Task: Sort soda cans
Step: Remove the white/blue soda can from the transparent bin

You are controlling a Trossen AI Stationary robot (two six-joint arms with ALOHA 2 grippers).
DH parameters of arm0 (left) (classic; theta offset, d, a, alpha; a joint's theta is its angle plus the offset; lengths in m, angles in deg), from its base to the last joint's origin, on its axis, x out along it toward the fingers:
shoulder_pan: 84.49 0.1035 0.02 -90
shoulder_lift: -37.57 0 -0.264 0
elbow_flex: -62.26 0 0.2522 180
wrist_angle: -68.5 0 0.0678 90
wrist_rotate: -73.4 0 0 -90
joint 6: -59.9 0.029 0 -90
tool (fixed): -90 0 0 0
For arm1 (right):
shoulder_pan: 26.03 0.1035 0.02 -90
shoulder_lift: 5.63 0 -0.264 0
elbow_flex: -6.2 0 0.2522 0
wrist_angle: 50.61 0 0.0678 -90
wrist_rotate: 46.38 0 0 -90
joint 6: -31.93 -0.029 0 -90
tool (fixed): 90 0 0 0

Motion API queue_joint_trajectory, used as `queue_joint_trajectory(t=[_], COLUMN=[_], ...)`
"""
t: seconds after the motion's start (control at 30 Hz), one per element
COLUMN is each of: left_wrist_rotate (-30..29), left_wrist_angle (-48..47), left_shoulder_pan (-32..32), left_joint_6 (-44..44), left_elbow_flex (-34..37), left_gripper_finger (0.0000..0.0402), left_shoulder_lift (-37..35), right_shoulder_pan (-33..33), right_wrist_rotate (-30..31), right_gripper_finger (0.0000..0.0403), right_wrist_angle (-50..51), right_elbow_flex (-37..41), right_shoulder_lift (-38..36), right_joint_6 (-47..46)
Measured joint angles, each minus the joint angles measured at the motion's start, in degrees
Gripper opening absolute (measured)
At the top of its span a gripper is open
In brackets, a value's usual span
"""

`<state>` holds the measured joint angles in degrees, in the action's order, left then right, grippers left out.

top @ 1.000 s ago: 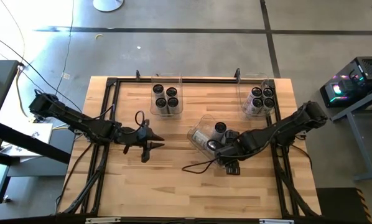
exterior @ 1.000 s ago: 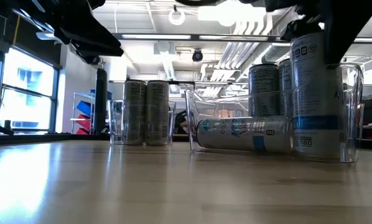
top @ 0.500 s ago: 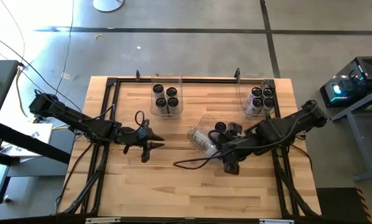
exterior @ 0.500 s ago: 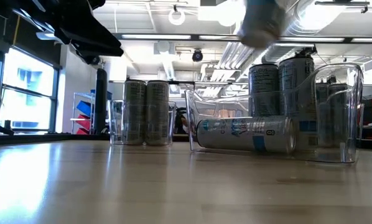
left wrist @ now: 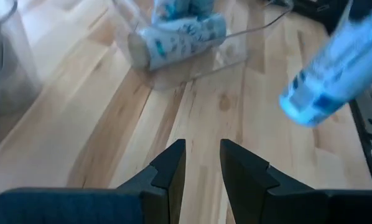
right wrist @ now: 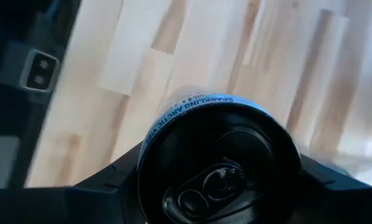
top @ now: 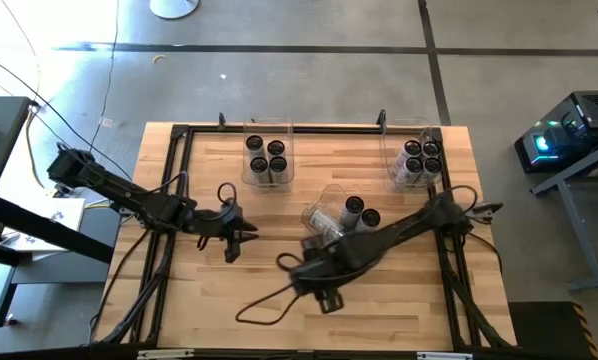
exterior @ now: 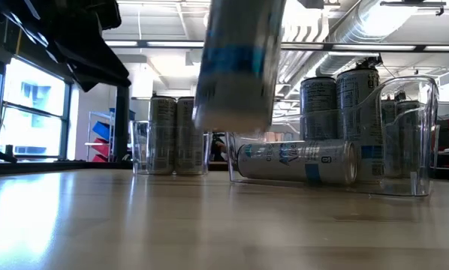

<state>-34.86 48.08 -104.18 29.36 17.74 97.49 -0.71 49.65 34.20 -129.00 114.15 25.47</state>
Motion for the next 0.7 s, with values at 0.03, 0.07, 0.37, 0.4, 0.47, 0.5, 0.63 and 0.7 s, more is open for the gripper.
queue_joint_trajectory(t=[0.03, 0.07, 0.37, 0.4, 0.47, 0.5, 0.63, 0.7], left_wrist_rotate=[0.0, 0.0, 0.1, 0.1, 0.1, 0.1, 0.1, 0.1], left_wrist_angle=[-0.7, -1.1, -2.2, -2.5, -2.6, -2.6, -2.6, -2.6], left_shoulder_pan=[-0.1, -0.2, -0.7, -0.7, -0.7, -0.7, -0.7, -0.7], left_joint_6=[-0.7, -0.9, -0.8, -0.8, -0.9, -0.9, -0.9, -0.9], left_elbow_flex=[0.0, 0.0, 0.0, 0.0, 0.0, 0.0, 0.0, 0.0], left_gripper_finger=[0.0091, 0.0091, 0.0091, 0.0091, 0.0091, 0.0091, 0.0091, 0.0091], left_shoulder_lift=[0.0, 0.0, 0.0, 0.0, 0.0, 0.0, 0.0, 0.0], right_shoulder_pan=[-0.3, -0.6, -3.2, -3.4, -3.9, -4.1, -4.9, -5.1], right_wrist_rotate=[-0.6, -1.0, -2.9, -3.1, -3.5, -3.7, -5.8, -6.1], right_gripper_finger=[0.0238, 0.0238, 0.0238, 0.0238, 0.0238, 0.0238, 0.0250, 0.0276], right_wrist_angle=[0.6, 1.2, 4.8, 4.8, 5.0, 5.3, 5.0, 5.0], right_elbow_flex=[-1.6, -3.1, -12.8, -12.8, -12.7, -12.7, -12.7, -12.7], right_shoulder_lift=[2.0, 3.9, 13.3, 13.6, 13.7, 13.6, 13.5, 13.5], right_joint_6=[1.7, 3.2, 10.0, 10.4, 10.8, 10.8, 11.0, 10.9])
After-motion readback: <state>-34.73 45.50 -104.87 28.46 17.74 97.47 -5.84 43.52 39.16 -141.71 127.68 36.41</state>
